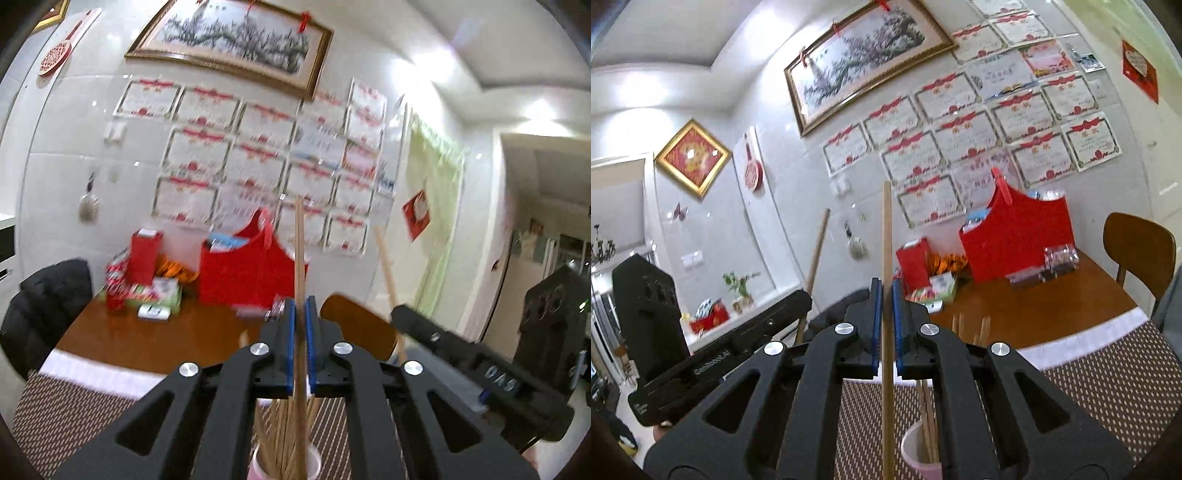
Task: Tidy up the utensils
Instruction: 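Carry the chopstick over the pink cup and lower it in, then open the right gripper to release the chopstick into the cup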
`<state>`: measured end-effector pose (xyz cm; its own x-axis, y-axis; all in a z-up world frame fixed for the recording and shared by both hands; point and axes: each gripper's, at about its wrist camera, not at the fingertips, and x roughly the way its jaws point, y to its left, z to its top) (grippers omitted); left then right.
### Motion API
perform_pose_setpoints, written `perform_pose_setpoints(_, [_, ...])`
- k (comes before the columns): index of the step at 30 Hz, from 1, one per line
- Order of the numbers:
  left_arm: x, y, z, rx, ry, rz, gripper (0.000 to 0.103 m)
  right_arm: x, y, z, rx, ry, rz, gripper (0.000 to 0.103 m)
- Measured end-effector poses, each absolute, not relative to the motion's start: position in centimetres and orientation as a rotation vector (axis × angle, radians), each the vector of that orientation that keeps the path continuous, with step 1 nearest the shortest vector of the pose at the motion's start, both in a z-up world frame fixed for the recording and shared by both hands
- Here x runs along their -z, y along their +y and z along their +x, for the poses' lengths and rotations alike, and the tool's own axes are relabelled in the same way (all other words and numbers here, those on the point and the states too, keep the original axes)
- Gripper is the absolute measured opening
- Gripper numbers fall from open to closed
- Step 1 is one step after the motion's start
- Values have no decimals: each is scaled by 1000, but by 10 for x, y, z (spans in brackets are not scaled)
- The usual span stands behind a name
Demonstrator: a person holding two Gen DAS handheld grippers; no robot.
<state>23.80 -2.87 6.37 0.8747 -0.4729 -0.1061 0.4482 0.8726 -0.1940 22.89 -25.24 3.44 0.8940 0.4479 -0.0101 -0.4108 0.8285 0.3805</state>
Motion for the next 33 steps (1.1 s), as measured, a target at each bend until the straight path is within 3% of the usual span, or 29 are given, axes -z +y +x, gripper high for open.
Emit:
perform_pose_setpoints(9, [-36, -44, 280, 520, 79, -241, 6, -16, -250, 279, -439, 63, 432, 6])
perform_pose_setpoints(25, [37, -51, 317, 521, 161, -278, 6, 35, -246, 301, -432, 169, 378, 6])
perform_pose_setpoints(27, [44, -50, 316, 520, 182, -271, 7, 38, -245, 298, -431, 191, 369, 7])
perform_pose_setpoints(28, [46, -50, 316, 520, 191, -267, 19, 39, -245, 298, -435, 207, 368, 9])
perform_pose_setpoints(29, [48, -46, 312, 501, 191, -268, 45, 41, -246, 295, -435, 225, 370, 20])
perform_pose_setpoints(30, [48, -42, 308, 482, 182, -274, 57, 42, -247, 292, -430, 227, 372, 61])
perform_pose_setpoints(31, [47, -37, 303, 460, 170, -285, 72, 42, -250, 287, -420, 221, 380, 84])
perform_pose_setpoints(32, [45, -30, 298, 447, 159, -295, 79, 41, -255, 279, -401, 198, 399, 98])
perform_pose_setpoints(33, [42, -26, 294, 433, 157, -294, 79, 39, -260, 271, -383, 173, 407, 98])
